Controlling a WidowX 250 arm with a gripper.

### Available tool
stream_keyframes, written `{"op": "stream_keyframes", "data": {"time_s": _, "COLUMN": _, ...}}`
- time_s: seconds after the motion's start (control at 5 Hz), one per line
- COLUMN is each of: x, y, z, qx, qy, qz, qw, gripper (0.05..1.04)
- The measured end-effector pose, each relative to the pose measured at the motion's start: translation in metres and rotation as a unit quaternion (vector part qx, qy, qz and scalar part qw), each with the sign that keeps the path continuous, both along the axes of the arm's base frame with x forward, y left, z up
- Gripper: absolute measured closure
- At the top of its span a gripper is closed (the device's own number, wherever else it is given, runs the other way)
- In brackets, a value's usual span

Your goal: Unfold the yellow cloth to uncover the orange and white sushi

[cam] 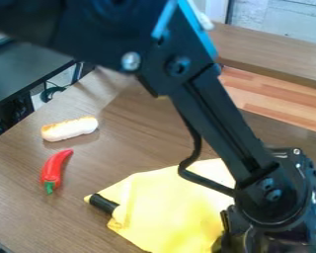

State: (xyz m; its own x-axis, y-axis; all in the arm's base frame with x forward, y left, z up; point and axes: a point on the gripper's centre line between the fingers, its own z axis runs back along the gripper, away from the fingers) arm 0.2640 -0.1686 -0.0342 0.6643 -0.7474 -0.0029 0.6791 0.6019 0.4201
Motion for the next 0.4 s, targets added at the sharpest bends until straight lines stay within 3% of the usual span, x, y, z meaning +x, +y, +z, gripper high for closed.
{"op": "stream_keyframes", "data": {"time_s": 0.2, "x": 0.0017, "y": -0.0015, "z": -0.0019, "qx": 0.002, "qy": 0.006, "qz": 0.0, "qw": 1.0, "gripper": 0.336}}
{"op": "stream_keyframes", "data": {"time_s": 0.4, "x": 0.005, "y": -0.0029, "z": -0.0008, "qx": -0.001, "qy": 0.009, "qz": -0.001, "qw": 1.0, "gripper": 0.155}}
